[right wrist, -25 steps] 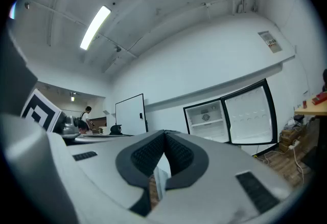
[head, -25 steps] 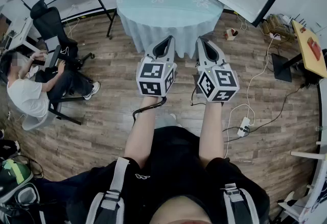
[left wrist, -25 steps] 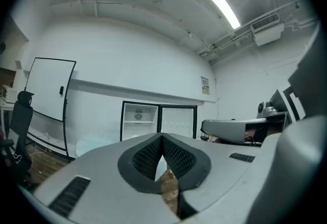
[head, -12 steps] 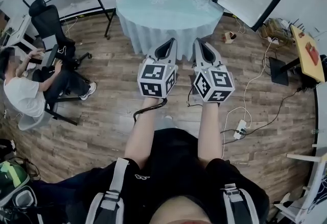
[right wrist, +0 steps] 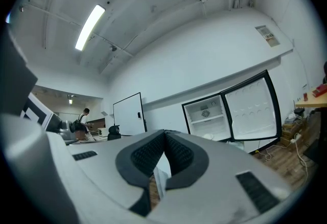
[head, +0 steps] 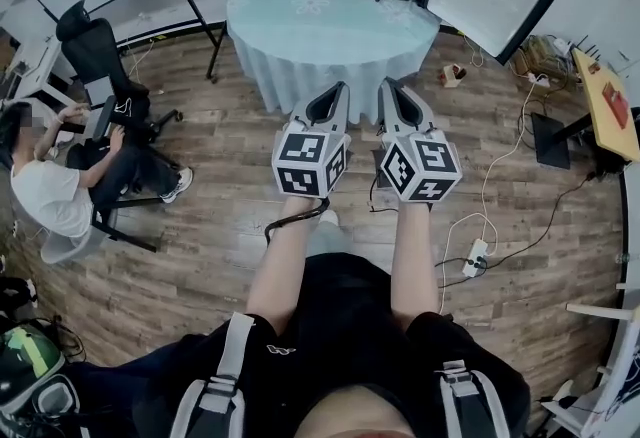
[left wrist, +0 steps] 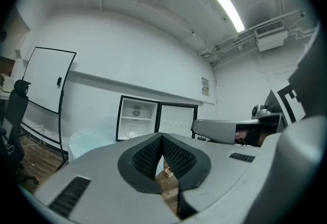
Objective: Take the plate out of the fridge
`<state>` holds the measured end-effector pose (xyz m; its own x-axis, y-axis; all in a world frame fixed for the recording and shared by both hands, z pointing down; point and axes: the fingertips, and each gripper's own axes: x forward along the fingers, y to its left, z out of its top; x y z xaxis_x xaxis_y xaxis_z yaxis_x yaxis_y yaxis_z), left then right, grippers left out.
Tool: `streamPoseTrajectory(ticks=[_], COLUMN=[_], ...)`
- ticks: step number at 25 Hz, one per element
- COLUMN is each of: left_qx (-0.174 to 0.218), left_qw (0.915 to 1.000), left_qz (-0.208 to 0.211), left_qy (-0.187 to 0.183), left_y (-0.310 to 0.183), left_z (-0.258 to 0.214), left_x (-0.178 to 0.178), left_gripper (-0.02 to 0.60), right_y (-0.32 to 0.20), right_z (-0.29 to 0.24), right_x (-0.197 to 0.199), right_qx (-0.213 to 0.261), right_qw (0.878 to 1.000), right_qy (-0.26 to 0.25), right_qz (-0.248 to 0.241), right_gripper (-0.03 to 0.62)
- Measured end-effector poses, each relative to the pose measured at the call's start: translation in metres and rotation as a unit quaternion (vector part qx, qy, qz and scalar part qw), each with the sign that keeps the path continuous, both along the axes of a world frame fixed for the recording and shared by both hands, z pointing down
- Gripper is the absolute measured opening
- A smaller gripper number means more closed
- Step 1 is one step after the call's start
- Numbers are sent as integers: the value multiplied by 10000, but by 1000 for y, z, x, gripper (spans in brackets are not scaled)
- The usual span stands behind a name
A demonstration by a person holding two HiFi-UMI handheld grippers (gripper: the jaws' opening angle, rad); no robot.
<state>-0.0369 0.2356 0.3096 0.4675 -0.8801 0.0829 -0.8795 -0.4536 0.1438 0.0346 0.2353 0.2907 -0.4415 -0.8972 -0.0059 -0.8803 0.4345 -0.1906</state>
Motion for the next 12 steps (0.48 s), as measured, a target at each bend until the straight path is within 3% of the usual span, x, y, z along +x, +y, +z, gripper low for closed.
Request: streamPoseTrajectory(ticks=[6,12], left_qx=[-112,-153], left_qw=[9997,9995], left_qz=[-184,6], left_qy=[126,281], left_y=[-51,-112], left_z=[5,6], left_x=[-22,-26], left_gripper=[2,2], right_y=[-50,-109], right_z=[15,13], right_x=[-12,-15], right_qx=[-221,-252], right_qw=[9997,9995], right_qy=[73,197], right_qz=[-78,85], right_gripper=[5,5])
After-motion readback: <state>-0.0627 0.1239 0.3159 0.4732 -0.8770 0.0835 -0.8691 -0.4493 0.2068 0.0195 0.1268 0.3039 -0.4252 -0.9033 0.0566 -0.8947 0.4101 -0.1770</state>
